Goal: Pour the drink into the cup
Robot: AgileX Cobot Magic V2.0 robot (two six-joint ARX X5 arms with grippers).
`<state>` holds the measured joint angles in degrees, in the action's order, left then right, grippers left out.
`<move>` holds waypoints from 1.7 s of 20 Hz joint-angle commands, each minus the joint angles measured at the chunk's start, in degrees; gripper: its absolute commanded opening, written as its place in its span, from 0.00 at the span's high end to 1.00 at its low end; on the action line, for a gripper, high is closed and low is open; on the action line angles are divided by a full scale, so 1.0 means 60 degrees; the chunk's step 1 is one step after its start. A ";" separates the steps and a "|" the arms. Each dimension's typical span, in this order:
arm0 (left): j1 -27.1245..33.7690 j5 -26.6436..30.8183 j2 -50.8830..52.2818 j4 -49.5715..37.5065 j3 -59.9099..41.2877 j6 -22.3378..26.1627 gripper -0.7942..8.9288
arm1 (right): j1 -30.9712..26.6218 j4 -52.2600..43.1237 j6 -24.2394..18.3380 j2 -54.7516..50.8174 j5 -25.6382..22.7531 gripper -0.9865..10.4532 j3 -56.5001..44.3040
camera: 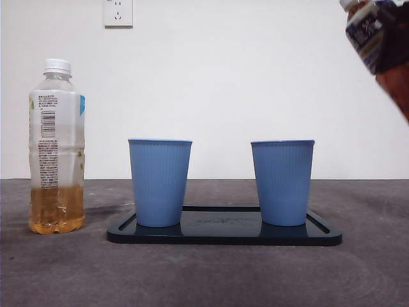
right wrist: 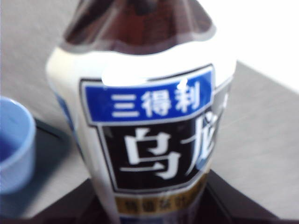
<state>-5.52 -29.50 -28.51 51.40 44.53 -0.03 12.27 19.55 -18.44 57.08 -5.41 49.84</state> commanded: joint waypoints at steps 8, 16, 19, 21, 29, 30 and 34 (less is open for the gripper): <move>-0.0273 0.0022 -0.0044 -0.0044 0.0175 0.0135 0.43 | 0.1410 0.1330 -0.3876 0.1075 -0.3173 0.82 0.1464; -0.0404 0.0022 -0.0040 -0.0029 0.0175 0.0135 0.43 | 0.2543 0.1322 -0.6145 0.2018 -0.5402 0.82 0.1519; -0.0430 0.0022 -0.0040 -0.0025 0.0179 0.0135 0.43 | 0.2841 0.1224 -0.6721 0.2226 -0.5916 0.82 0.1519; -0.0470 0.0022 -0.0040 -0.0025 0.0175 0.0135 0.43 | 0.3013 0.1206 -0.7067 0.2328 -0.6145 0.82 0.1519; -0.0517 0.0022 -0.0040 -0.0007 0.0179 0.0131 0.43 | 0.3319 0.1177 -0.7584 0.2852 -0.6761 0.82 0.1519; -0.0550 0.0018 -0.0036 -0.0004 0.0179 0.0131 0.43 | 0.3326 0.1188 -0.7595 0.2914 -0.6834 0.82 0.1519; -0.0637 0.0022 -0.0036 0.0000 0.0179 0.0131 0.43 | 0.3391 0.1191 -0.7887 0.3096 -0.7082 0.82 0.1519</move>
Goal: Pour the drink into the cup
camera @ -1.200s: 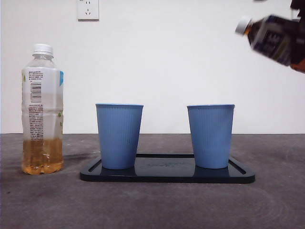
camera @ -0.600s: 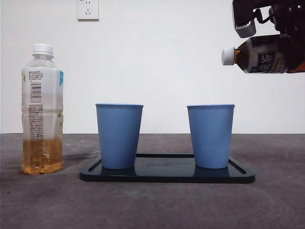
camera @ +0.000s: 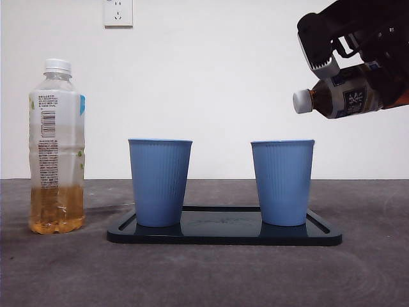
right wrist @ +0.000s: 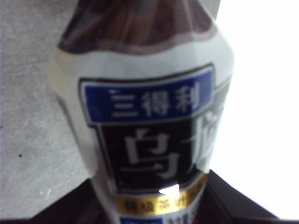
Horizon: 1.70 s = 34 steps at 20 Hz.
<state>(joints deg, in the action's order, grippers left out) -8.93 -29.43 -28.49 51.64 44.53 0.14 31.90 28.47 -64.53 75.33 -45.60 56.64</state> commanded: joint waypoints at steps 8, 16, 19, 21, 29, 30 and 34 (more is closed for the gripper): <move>-0.0102 0.0011 -0.0040 -0.0040 0.0179 0.0102 0.43 | 0.0350 -0.0222 -0.0364 0.0178 -0.0419 0.82 0.0386; -0.0160 0.0011 -0.0040 -0.0036 0.0175 0.0106 0.43 | 0.0350 -0.0226 -0.0317 0.0178 -0.0419 0.82 0.0386; -0.0160 0.0011 -0.0040 -0.0040 0.0179 0.0106 0.43 | 0.0350 -0.0229 0.0200 0.0168 -0.0423 0.82 0.0386; -0.0160 0.0011 -0.0040 -0.0040 0.0179 0.0102 0.43 | 0.0346 -0.0233 0.0976 0.0087 -0.0401 0.82 0.0390; -0.0160 0.0011 -0.0044 -0.0044 0.0175 0.0106 0.43 | -0.0404 -0.0055 0.6630 -0.1639 0.2652 0.82 0.0495; -0.0160 0.0011 -0.0044 -0.0044 0.0175 0.0106 0.43 | -0.0678 -0.0091 0.7420 -0.1912 0.3304 0.82 0.0492; -0.0157 0.0015 -0.0044 -0.0055 0.0179 0.0102 0.43 | -0.1869 -0.0408 0.9103 -0.2696 0.5748 0.82 0.0313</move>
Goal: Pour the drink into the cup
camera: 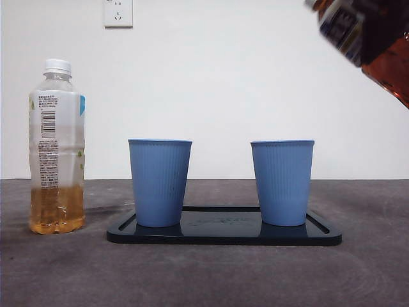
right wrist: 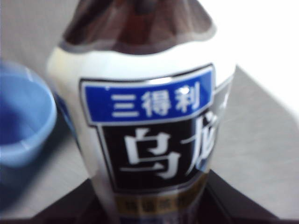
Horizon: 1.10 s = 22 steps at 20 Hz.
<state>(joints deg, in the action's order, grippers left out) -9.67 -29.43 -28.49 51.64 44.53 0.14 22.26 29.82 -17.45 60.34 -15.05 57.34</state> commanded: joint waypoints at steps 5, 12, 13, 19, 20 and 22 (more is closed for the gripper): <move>-0.0033 0.0022 -0.0044 -0.0080 0.0179 0.0098 0.43 | -0.1209 -0.3075 0.2670 -0.0841 0.2248 0.82 -0.1483; -0.0033 0.0120 -0.0044 -0.0087 0.0179 0.0084 0.43 | -0.1413 -0.7107 0.3880 -0.0499 0.2707 0.82 -0.4102; -0.0033 0.0197 -0.0044 -0.0087 0.0179 0.0084 0.43 | -0.1417 -0.7570 0.3923 -0.0291 0.2714 0.82 -0.4357; -0.0033 0.0226 -0.0044 -0.0073 0.0179 0.0076 0.43 | -0.1421 -0.9537 0.3942 0.1566 0.2765 0.79 -0.4597; -0.0033 0.0229 -0.0044 -0.0069 0.0175 0.0076 0.43 | -0.1424 -0.9828 0.4044 0.1865 0.2765 0.79 -0.4597; -0.0033 0.0229 -0.0044 -0.0073 0.0179 0.0080 0.43 | -0.1424 -1.0331 0.4095 0.2412 0.2765 0.79 -0.4597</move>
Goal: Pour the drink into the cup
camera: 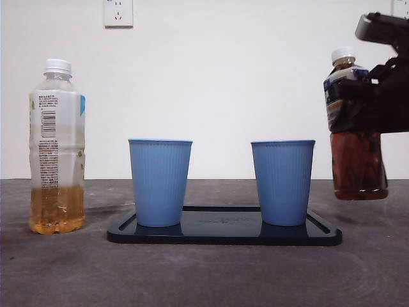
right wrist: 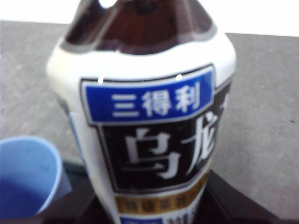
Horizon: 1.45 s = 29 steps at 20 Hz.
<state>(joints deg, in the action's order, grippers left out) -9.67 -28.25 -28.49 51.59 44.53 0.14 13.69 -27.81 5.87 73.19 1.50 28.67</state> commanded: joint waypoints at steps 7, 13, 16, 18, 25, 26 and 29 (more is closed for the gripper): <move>-0.0033 0.0175 -0.0044 -0.0091 0.0175 0.0117 0.43 | 0.0007 -0.1581 0.0204 0.1290 0.0036 0.78 0.0182; -0.0033 0.0576 -0.0044 -0.0164 0.0175 0.0120 0.43 | 0.0007 -0.1133 0.0204 0.1341 0.0033 0.70 0.0182; -0.0033 0.0783 -0.0044 -0.0554 0.0175 0.0120 0.42 | 0.0007 -0.0608 0.0208 0.1337 0.0033 0.63 0.0186; -0.0033 0.0805 -0.0051 -0.0787 0.0175 0.0117 0.41 | 0.0007 -0.0273 0.0208 0.1337 0.0033 0.61 0.0186; -0.0033 0.1038 -0.0084 -0.1071 0.0098 0.0095 0.37 | 0.0007 0.0393 0.0215 0.1031 0.0029 0.57 0.0186; -0.0033 0.1038 -0.0109 -0.1195 0.0025 0.0080 0.36 | 0.0007 0.0481 0.0215 0.0925 0.0029 0.57 0.0186; -0.0033 0.1038 -0.0262 -0.1705 -0.0550 0.0000 0.30 | 0.0007 0.1253 0.0299 0.0313 0.0025 0.54 0.0186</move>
<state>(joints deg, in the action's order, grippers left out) -9.67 -22.22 -29.71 41.17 40.23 0.08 13.65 -18.98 6.76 74.13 1.69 29.23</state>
